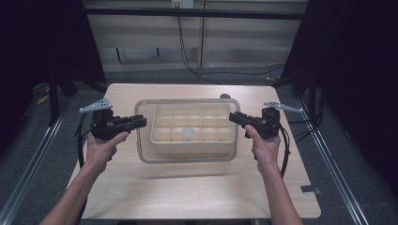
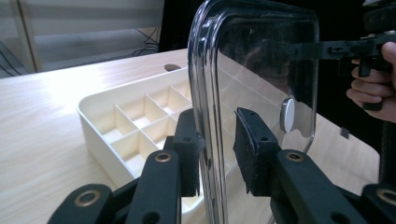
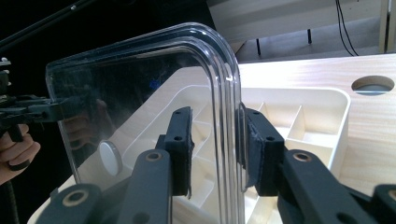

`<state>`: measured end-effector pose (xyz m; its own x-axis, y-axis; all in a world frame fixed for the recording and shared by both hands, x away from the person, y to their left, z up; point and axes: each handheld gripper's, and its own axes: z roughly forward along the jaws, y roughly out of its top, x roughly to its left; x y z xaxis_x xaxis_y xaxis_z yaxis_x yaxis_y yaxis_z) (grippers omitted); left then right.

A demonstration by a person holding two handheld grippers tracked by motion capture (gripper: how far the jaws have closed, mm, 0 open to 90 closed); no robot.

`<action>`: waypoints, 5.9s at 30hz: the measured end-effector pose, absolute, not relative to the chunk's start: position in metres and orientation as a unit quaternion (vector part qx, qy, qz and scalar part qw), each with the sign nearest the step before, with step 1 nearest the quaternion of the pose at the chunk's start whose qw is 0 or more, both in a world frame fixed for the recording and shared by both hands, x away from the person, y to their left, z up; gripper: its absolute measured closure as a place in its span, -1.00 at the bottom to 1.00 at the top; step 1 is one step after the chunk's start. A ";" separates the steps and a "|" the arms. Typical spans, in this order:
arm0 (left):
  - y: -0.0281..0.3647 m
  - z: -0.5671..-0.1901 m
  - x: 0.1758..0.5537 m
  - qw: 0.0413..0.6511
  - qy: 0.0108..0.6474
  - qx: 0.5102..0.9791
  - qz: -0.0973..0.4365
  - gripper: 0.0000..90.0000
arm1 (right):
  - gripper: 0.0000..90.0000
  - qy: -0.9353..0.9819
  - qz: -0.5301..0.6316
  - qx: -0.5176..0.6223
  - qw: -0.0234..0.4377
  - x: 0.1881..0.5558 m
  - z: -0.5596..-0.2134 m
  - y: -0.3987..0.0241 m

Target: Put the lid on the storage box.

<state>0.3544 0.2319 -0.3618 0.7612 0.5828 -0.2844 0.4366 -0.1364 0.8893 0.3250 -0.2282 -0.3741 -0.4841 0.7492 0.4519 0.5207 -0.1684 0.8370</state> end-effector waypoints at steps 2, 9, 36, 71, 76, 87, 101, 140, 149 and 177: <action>0.232 -0.358 0.357 0.561 0.337 0.753 0.069 0.58 | 0.46 0.640 0.575 0.499 0.106 0.328 -0.373 -0.227; 0.229 -0.356 0.368 0.561 0.343 0.750 0.072 0.57 | 0.45 0.645 0.568 0.499 0.114 0.336 -0.367 -0.225; 0.214 -0.358 0.412 0.556 0.372 0.741 0.056 0.54 | 0.48 0.627 0.571 0.518 0.110 0.376 -0.360 -0.240; 0.201 -0.382 0.450 0.526 0.394 0.752 0.055 0.35 | 0.45 0.630 0.545 0.545 0.094 0.414 -0.385 -0.243; 0.202 -0.388 0.455 0.526 0.396 0.751 0.051 0.34 | 0.42 0.632 0.537 0.550 0.098 0.418 -0.389 -0.241; 0.203 -0.397 0.462 0.522 0.401 0.751 0.044 0.31 | 0.37 0.628 0.534 0.558 0.097 0.426 -0.400 -0.239; 0.202 -0.412 0.473 0.503 0.414 0.758 0.032 0.24 | 0.34 0.625 0.519 0.576 0.088 0.438 -0.413 -0.237; 0.199 -0.452 0.483 0.472 0.434 0.767 0.008 0.00 | -0.14 0.654 0.425 0.612 0.131 0.452 -0.443 -0.212; 0.195 -0.452 0.481 0.459 0.436 0.774 0.019 -0.05 | -0.21 0.657 0.417 0.617 0.118 0.455 -0.449 -0.212; 0.216 -0.440 0.444 0.460 0.437 0.770 0.061 -0.27 | -0.30 0.672 0.435 0.579 0.154 0.418 -0.430 -0.228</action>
